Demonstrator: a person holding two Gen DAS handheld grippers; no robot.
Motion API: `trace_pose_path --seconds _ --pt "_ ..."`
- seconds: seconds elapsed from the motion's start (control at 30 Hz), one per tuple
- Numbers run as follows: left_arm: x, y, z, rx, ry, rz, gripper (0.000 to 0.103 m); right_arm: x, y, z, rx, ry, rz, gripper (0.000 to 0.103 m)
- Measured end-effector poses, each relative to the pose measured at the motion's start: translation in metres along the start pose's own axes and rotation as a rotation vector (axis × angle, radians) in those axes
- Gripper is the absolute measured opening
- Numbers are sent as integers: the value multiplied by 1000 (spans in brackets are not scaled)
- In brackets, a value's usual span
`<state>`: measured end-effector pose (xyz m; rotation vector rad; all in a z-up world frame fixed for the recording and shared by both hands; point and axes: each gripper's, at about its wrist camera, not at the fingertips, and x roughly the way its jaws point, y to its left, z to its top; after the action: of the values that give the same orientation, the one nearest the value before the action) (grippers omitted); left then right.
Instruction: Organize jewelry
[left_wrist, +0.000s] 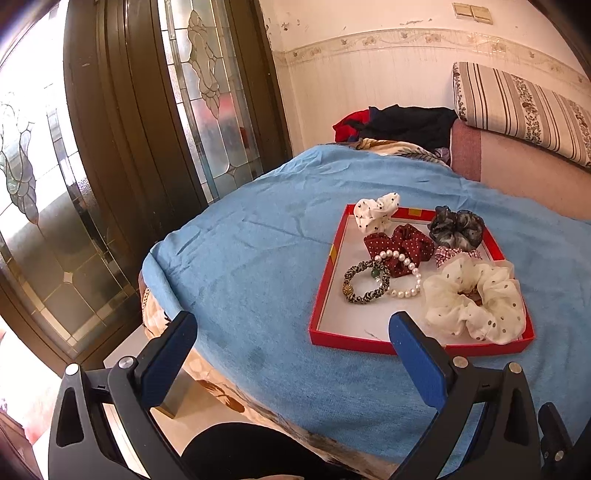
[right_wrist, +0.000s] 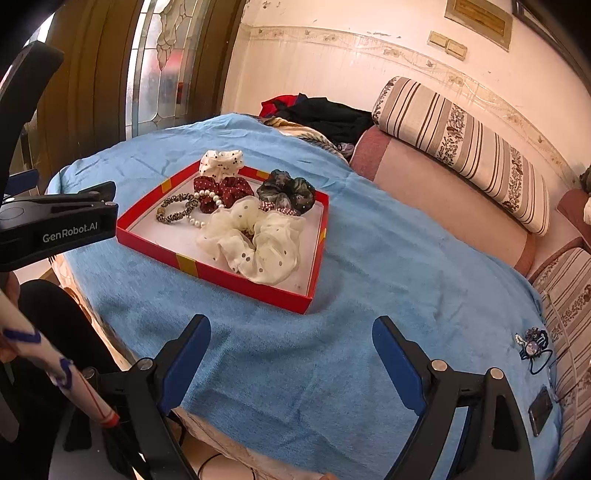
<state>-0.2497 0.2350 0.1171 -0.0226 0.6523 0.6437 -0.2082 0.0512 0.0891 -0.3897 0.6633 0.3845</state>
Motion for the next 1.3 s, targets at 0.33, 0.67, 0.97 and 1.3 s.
trace_pose_path --seconds 0.33,0.67,0.97,1.3 --pt "5 -3 -2 11 15 -2 103 5 2 -2 -5 12 -1 92" --pt "6 -3 -3 10 20 0 103 7 2 -3 -7 16 0 92" --pt "10 -2 -5 13 28 0 103 7 3 -4 -8 18 3 92" --pt "9 -2 -5 14 26 1 103 7 3 -5 -9 20 3 92"
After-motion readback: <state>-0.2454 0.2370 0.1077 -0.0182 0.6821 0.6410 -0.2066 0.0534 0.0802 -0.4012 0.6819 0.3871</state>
